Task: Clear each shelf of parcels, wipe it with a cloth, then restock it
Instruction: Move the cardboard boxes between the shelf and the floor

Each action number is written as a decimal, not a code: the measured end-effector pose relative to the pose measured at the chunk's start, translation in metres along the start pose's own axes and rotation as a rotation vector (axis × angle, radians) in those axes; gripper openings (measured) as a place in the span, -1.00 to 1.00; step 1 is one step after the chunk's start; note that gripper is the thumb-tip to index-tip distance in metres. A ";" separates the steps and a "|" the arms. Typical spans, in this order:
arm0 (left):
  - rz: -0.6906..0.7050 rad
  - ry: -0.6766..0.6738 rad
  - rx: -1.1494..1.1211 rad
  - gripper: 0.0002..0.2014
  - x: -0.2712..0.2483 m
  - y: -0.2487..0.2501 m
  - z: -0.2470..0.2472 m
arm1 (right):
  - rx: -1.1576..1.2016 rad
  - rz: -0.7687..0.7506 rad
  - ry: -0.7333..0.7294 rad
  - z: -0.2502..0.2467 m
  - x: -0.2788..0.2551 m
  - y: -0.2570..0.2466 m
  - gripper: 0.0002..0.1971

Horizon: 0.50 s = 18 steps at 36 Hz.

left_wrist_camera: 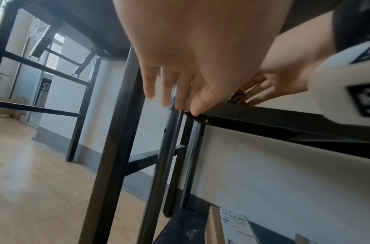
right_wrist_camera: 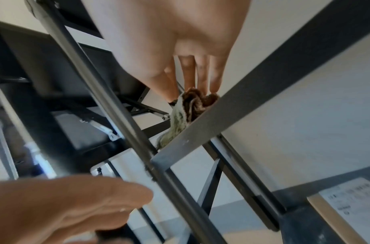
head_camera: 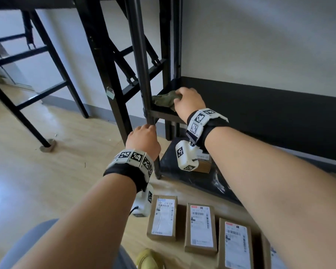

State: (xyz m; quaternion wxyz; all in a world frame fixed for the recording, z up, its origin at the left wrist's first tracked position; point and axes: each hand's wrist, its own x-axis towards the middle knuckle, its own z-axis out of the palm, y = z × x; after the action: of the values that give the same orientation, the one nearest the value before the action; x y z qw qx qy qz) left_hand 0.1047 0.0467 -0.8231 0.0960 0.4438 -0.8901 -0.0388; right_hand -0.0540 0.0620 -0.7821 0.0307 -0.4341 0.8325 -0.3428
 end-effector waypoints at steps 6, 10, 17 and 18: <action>-0.061 -0.084 -0.043 -0.51 -0.019 0.004 0.008 | 0.139 -0.203 0.183 0.011 -0.052 0.013 -0.65; -0.131 -0.163 -0.066 -0.51 -0.031 0.003 0.019 | 0.159 -0.269 0.181 0.021 -0.082 0.028 -0.62; -0.223 -0.284 -0.067 -0.56 -0.046 -0.009 0.063 | 0.097 0.001 -0.163 0.068 -0.126 0.081 -0.60; -0.237 -0.306 -0.067 -0.57 -0.047 -0.012 0.073 | 0.081 0.048 -0.222 0.076 -0.133 0.090 -0.59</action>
State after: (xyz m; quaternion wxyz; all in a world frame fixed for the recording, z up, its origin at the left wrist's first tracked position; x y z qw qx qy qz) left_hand 0.1263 0.0759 -0.9024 -0.0307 0.5311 -0.8340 -0.1465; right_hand -0.0077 0.1538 -0.9266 0.1483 -0.4478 0.8196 -0.3252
